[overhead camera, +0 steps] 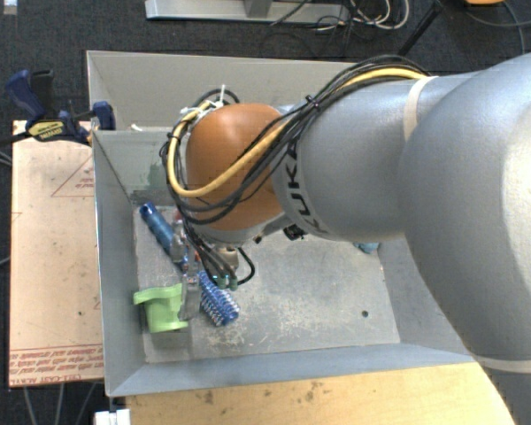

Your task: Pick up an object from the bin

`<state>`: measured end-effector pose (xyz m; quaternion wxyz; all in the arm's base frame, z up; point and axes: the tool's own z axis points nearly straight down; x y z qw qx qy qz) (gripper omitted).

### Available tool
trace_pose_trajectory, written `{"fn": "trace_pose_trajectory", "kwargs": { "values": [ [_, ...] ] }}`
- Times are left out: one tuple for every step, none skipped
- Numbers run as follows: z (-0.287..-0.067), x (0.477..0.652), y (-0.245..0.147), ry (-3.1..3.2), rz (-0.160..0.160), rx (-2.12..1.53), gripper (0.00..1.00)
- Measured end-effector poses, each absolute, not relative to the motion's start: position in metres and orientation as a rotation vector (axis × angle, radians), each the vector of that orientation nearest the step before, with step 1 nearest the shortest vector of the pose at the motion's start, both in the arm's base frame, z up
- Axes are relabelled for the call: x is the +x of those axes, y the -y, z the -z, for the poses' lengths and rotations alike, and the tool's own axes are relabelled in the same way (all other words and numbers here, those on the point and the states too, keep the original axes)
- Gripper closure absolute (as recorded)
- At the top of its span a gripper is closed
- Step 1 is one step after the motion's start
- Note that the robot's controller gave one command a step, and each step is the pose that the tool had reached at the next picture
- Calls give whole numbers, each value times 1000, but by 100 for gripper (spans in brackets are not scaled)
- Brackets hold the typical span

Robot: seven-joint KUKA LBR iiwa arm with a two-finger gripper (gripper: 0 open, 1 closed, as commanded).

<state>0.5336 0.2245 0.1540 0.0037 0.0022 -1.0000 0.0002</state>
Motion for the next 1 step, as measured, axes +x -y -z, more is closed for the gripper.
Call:
{"fn": "trace_pose_trajectory", "kwargs": {
  "values": [
    [-71, 517, -210, 3133, -2, 81, 0]
  ]
}}
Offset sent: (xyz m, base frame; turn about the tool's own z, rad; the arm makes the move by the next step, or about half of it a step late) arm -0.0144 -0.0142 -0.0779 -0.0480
